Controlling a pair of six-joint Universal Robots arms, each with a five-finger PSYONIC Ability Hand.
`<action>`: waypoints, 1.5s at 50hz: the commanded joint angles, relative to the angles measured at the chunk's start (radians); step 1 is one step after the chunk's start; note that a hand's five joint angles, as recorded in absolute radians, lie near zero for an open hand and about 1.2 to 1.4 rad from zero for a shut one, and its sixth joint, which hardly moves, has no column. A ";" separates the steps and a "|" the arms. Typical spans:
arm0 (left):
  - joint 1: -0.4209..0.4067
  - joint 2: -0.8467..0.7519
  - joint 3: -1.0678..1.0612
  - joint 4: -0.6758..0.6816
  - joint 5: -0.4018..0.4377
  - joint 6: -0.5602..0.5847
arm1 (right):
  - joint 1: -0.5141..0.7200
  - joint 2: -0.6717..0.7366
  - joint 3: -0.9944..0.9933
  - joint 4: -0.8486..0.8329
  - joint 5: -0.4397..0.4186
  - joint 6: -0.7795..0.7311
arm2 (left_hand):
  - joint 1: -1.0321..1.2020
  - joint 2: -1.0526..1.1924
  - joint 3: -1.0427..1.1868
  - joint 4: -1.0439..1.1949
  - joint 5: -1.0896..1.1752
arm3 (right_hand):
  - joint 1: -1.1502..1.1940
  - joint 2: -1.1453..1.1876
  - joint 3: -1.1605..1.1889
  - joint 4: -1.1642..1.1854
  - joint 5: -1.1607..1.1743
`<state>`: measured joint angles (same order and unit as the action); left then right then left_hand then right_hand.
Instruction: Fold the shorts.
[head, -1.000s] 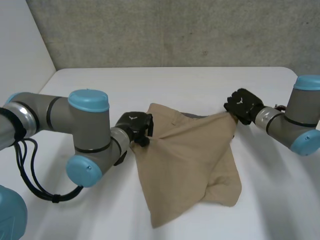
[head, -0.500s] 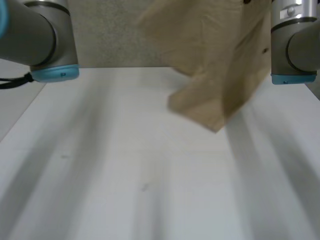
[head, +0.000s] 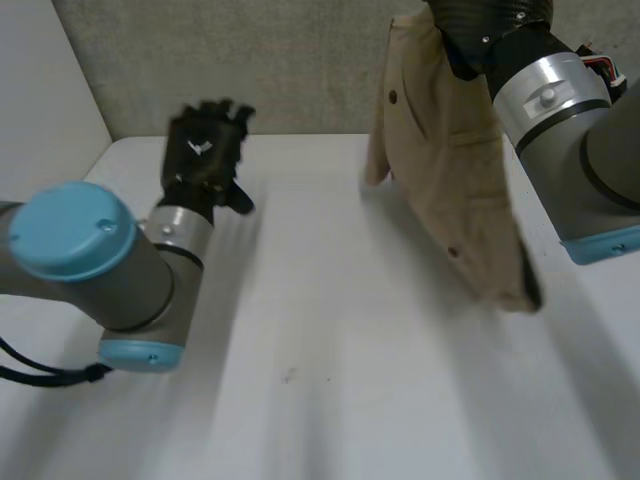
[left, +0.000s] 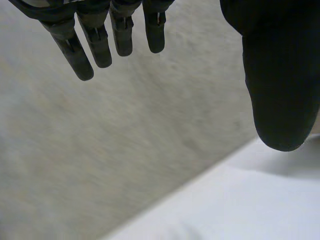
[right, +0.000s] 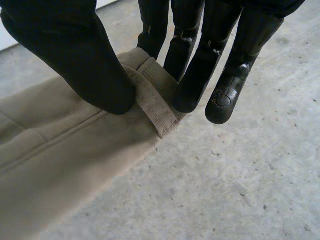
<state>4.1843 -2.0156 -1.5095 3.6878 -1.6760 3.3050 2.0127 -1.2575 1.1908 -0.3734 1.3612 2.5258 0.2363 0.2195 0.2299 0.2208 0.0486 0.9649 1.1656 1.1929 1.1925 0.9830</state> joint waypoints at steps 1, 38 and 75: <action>-0.004 -0.066 0.075 -0.169 0.117 -0.283 | 0.014 -0.049 0.087 0.033 -0.010 -0.001 | -0.032 -0.015 -0.025 -0.016 -0.018 | 0.431 0.231 0.203 0.204 0.239; -0.009 -0.292 0.324 -0.219 0.176 -0.371 | 0.089 -0.362 0.289 0.151 -0.094 -0.009 | 1.160 1.177 1.166 1.175 1.173 | 0.431 0.231 0.203 0.204 0.239; 0.082 0.267 0.020 -0.738 0.182 0.119 | 0.024 0.046 0.164 0.703 0.131 -0.110 | 1.160 1.177 1.166 1.175 1.173 | 0.431 0.231 0.203 0.204 0.239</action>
<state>4.2648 -1.5970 -1.4559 2.8748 -1.5015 3.3555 2.0320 -1.3147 1.3621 0.3184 1.4941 2.4654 1.1540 1.1942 1.1887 1.1929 0.9541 0.9648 1.1656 1.1965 1.1925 0.9830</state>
